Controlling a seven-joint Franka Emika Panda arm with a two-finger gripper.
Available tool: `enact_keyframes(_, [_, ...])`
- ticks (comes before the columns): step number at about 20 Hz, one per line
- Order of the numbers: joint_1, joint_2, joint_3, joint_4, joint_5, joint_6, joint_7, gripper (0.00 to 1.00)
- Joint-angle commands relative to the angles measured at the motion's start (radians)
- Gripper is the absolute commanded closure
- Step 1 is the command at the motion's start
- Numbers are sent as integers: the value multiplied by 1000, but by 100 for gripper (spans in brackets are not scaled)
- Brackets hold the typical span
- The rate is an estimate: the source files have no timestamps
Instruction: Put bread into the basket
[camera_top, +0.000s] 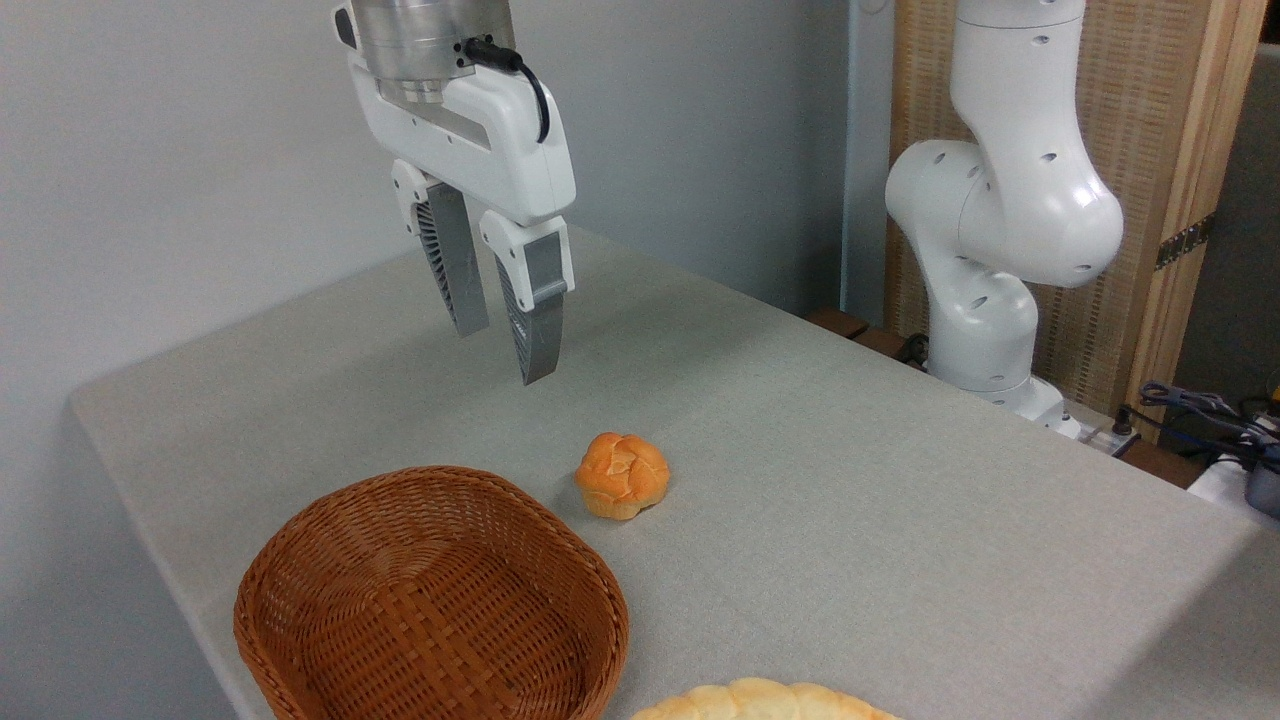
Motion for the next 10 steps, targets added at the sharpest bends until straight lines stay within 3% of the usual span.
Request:
enact_keyframes(1, [-2, 9, 6, 19, -21, -13, 3, 0])
enact_keyframes(10, [-2, 6, 5, 8, -21, -15, 3, 0])
